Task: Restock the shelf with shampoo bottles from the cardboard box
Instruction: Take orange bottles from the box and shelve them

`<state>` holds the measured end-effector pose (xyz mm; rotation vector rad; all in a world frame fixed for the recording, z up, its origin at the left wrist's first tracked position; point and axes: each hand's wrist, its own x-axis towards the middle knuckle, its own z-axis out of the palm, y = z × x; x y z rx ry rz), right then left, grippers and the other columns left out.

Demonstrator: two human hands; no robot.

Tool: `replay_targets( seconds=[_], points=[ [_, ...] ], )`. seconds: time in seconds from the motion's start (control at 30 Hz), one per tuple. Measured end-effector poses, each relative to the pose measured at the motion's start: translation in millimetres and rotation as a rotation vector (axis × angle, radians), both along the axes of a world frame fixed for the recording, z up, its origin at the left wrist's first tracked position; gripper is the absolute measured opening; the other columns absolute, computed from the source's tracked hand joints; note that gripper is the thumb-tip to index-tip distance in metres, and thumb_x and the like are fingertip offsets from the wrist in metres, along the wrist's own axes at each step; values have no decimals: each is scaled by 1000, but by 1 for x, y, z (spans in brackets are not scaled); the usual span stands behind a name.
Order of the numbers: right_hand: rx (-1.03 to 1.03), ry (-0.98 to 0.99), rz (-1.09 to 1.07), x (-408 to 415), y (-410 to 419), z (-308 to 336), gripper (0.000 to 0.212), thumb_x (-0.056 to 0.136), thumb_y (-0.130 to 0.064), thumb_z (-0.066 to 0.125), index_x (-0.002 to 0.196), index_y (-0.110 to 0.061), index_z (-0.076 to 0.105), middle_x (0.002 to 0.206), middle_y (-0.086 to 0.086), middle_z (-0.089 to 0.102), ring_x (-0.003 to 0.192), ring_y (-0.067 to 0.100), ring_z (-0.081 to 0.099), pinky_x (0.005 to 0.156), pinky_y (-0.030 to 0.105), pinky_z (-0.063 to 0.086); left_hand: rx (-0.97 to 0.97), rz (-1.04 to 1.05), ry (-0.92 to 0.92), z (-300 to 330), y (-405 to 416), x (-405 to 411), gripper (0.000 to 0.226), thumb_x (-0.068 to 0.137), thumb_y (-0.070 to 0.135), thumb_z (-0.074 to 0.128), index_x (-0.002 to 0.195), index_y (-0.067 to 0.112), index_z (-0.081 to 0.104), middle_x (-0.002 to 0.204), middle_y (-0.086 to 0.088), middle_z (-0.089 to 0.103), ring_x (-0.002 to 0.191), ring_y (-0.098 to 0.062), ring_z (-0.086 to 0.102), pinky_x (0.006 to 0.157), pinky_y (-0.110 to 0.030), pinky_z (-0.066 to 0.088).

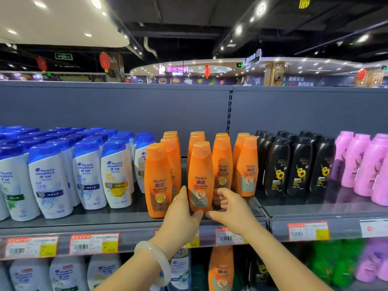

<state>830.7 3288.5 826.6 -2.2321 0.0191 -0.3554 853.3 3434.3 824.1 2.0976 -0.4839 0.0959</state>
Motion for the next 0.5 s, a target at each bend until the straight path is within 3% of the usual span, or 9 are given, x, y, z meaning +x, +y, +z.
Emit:
replay_targets(
  seconds=[0.1,0.23,0.37,0.43,0.5],
  points=[
    [-21,-31,7,-2,3,1,56,77,-23,73,127,-13,49,106,-11,56,94,4,51,75,6,39,-33,5,-26,3,-2,3,55,86,13,60,136,15,35,130,3,51,125,-18,48,103,-30,42],
    [0,-42,-10,-5,5,4,58,85,-25,65,136,-16,39,90,-22,44,86,-1,48,75,10,38,-72,0,-51,4,-2,4,53,87,14,62,134,20,38,114,7,60,110,-17,60,92,-30,50],
    [10,-25,-60,-7,-6,5,56,86,-25,62,136,-17,40,82,-16,49,73,-1,52,63,9,40,-69,-29,-117,4,-11,3,49,88,8,59,129,27,41,96,19,56,88,3,56,72,-4,44],
    [-7,-17,-124,-11,-18,6,52,86,-27,62,133,-19,44,87,-11,59,78,2,58,67,14,45,-59,-57,-127,4,-24,1,51,88,5,57,132,27,41,102,14,59,92,2,57,75,-5,45],
    [-18,-14,-193,-16,-34,8,45,86,-28,62,129,-21,49,97,-3,67,86,9,64,74,22,50,-60,-89,-102,4,-43,-1,51,89,4,54,135,24,41,113,9,60,109,-11,58,87,-17,48]
  ],
)
